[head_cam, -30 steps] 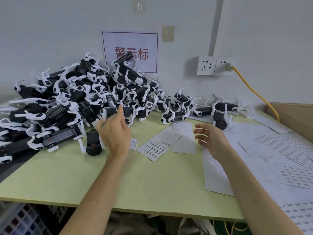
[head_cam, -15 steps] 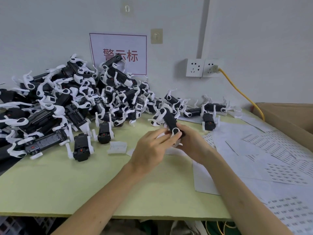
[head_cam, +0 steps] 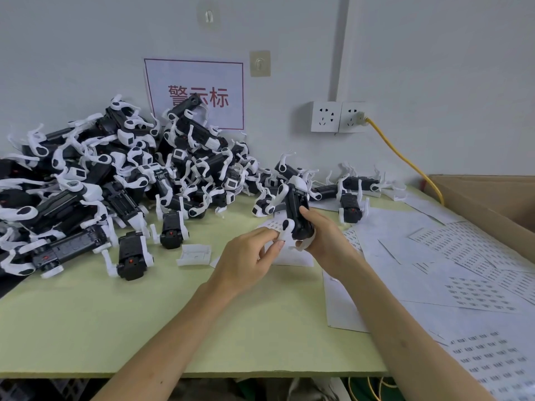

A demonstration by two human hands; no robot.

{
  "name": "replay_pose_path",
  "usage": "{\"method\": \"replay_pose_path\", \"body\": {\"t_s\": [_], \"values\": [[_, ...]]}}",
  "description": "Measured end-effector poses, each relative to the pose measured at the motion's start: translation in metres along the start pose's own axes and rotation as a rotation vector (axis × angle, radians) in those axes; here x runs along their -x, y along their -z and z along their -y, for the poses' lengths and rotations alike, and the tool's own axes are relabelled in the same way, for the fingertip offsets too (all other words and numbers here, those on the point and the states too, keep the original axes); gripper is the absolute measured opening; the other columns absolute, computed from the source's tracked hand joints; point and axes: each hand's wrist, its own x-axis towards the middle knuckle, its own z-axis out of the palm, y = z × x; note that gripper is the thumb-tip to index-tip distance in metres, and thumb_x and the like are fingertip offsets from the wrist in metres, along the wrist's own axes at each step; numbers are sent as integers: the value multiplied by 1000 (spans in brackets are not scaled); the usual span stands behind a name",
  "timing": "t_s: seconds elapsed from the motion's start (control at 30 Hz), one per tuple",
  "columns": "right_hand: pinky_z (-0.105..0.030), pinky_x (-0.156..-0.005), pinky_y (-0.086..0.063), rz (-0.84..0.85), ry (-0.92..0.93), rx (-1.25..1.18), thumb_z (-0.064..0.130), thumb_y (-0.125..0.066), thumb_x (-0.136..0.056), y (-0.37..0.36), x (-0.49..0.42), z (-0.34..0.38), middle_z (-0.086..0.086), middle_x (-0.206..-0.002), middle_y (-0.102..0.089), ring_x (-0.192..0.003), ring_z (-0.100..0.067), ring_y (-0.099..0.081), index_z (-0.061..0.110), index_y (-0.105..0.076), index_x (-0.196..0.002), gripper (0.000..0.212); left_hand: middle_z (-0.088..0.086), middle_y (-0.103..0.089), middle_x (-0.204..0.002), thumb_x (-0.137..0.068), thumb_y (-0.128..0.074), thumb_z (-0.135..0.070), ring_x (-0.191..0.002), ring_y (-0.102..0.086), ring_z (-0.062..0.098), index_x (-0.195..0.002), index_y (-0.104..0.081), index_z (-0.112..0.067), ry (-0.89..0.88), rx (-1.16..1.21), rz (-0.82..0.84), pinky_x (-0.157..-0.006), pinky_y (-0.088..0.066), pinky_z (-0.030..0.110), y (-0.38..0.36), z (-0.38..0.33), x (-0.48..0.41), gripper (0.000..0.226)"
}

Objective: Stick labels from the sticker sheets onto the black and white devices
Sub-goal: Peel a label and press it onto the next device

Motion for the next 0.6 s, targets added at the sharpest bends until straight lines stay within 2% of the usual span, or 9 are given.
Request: {"method": "replay_pose_path", "body": {"t_s": [0.1, 0.23, 0.33, 0.4, 0.5, 0.6], "values": [[-28, -62, -46, 10, 7, 27, 36, -68, -94, 0, 1, 0, -1, -81, -64, -71, -16, -59, 18, -69, -96, 19, -3, -58, -74, -100, -48, -37, -61, -52, 17, -88, -62, -11, 17, 9, 33, -64, -49, 40, 1, 0, 0, 31], [-29, -62, -40, 4, 11, 65, 36, -67, -95, -2, 3, -1, -2, -78, -60, -68, -15, -54, 19, -69, -90, 18, -8, -57, -78, -102, -55, -30, -59, -49, 17, -91, -61, -15, -38, -26, 38, -60, -49, 41, 0, 2, 1, 19], [-28, -57, -42, -69, 1, 70, 42, -62, -99, -5, 2, -1, -2, -72, -56, -64, -17, -53, 15, -68, -88, 29, -6, -58, -88, -103, -56, -25, -62, -47, 16, -95, -63, -14, -139, -102, 44, -54, -48, 41, 1, 1, 2, 15], [-29, -60, -45, -117, -33, 23, 47, -59, -99, -5, 1, 0, -3, -74, -58, -66, -17, -56, 15, -72, -92, 35, -5, -57, -92, -103, -54, -24, -65, -47, 16, -99, -65, -14, -193, -131, 54, -52, -48, 39, 1, -1, 2, 15], [-29, -64, -51, -167, -80, -54, 52, -55, -99, -4, 1, 1, -7, -78, -66, -70, -21, -63, 13, -70, -100, 41, -4, -58, -95, -102, -55, -22, -67, -42, 11, -100, -67, -13, -222, -149, 61, -50, -48, 38, 0, -2, 2, 14], [-33, -66, -51, -163, -87, -79, 50, -53, -100, -3, 2, 3, -9, -82, -71, -72, -26, -68, 13, -71, -96, 41, -5, -60, -98, -102, -58, -19, -67, -41, 8, -102, -67, -13, -205, -138, 80, -52, -49, 38, -2, 0, 2, 11]]}}
